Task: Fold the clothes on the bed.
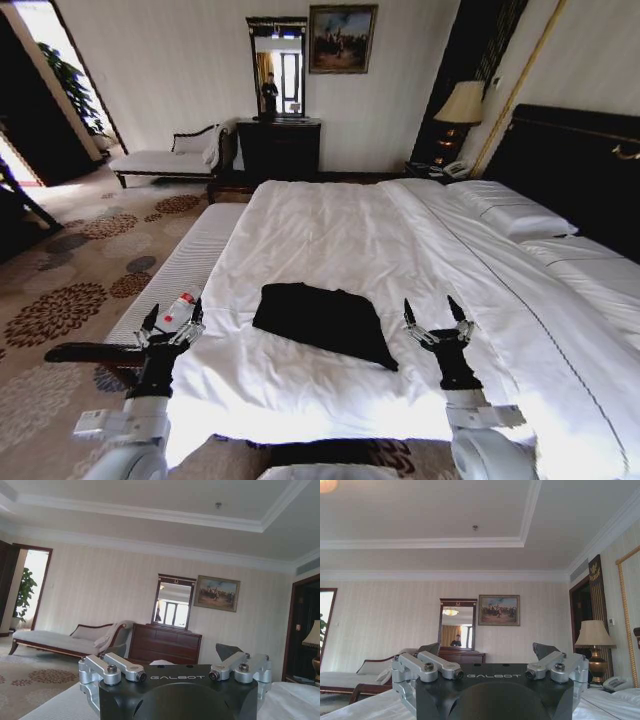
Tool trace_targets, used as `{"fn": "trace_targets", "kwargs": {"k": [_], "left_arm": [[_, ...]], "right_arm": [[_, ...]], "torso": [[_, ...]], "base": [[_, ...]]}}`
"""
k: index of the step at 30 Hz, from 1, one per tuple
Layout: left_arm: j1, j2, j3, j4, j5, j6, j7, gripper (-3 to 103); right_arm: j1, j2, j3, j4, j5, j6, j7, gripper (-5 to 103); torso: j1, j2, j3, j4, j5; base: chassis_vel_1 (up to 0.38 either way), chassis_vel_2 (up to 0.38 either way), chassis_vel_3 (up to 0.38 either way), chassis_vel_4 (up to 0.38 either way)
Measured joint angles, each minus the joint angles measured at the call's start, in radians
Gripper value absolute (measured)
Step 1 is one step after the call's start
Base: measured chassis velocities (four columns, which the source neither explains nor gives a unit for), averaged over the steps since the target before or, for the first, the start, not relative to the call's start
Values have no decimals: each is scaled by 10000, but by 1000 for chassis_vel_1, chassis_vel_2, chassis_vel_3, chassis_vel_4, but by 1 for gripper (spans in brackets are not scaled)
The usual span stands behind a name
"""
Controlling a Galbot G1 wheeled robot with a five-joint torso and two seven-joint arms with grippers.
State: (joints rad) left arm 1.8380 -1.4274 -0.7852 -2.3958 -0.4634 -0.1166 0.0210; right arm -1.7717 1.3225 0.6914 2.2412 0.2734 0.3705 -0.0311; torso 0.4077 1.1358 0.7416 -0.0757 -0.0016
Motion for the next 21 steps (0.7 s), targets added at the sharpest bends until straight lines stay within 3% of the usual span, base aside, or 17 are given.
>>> {"fn": "trace_targets", "kwargs": {"k": [21], "left_arm": [[72, -60, 157, 26, 40, -114, -133, 100]], "right_arm": [[65, 65, -35, -82, -47, 89, -46, 100]], "torso": [[0, 0, 0, 1, -2]], "base": [[0, 0, 0, 0]]}}
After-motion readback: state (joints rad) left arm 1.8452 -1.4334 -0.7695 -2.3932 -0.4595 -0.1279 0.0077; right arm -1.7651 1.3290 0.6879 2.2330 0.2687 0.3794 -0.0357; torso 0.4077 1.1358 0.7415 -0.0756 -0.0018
